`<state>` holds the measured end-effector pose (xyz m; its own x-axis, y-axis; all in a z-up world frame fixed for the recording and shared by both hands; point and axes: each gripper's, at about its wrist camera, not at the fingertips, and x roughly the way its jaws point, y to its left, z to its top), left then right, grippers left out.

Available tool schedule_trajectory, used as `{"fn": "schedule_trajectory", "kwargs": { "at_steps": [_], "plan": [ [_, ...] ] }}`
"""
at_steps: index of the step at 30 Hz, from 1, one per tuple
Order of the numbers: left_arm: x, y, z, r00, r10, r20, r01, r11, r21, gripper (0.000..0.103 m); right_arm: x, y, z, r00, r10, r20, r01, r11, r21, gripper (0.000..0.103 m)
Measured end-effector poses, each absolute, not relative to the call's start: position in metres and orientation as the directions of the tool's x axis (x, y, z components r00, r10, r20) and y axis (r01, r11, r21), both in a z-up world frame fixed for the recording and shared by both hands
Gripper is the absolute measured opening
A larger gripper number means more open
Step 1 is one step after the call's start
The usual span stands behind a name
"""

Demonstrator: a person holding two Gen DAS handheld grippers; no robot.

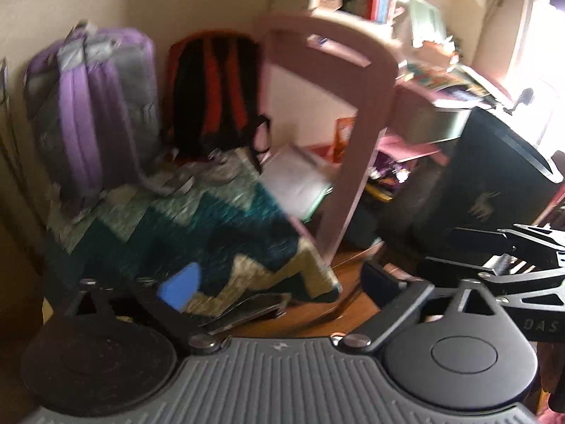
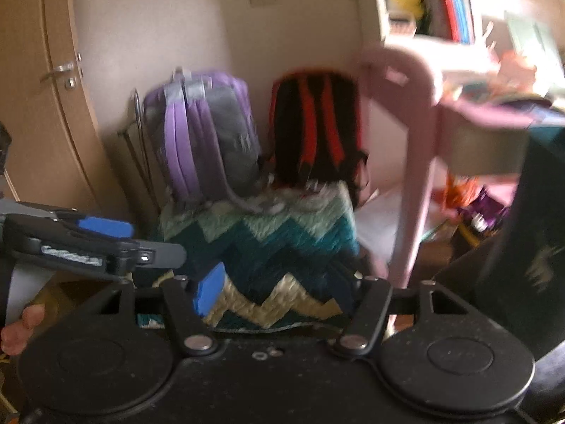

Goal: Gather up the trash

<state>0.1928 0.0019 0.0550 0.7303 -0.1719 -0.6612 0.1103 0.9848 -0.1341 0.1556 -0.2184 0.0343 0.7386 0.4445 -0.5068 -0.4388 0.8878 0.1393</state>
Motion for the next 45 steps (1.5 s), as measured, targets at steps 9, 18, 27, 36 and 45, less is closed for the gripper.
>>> {"fn": "schedule_trajectory", "kwargs": {
  "at_steps": [9,18,27,36,45],
  "plan": [
    [0.230,0.060,-0.078,0.675,-0.094,-0.731,-0.016,0.990,-0.142,0.102,0.233,-0.165,-0.087,0.604,0.435,-0.668,-0.415,0.887,0.202,0.065],
    [0.265,0.096,-0.230,0.516,-0.044,-0.855,-0.131,0.983,-0.130,0.102,0.297,-0.123,-0.212,0.496,0.387,-0.778,-0.386,0.900,0.201,0.065],
    [0.301,0.116,-0.380,0.271,-0.024,-0.962,-0.288,0.952,-0.105,0.102,0.365,-0.082,-0.356,0.302,0.324,-0.897,-0.362,0.909,0.207,0.065],
    [0.315,0.115,-0.498,0.068,-0.090,-0.994,-0.321,0.941,-0.107,0.102,0.409,-0.051,-0.474,0.169,0.257,-0.951,-0.423,0.891,0.166,0.065],
    [0.325,0.124,-0.556,0.059,-0.125,-0.990,-0.359,0.923,-0.138,0.102,0.427,-0.021,-0.543,0.117,0.236,-0.965,-0.464,0.872,0.157,0.065]
  ]
}}
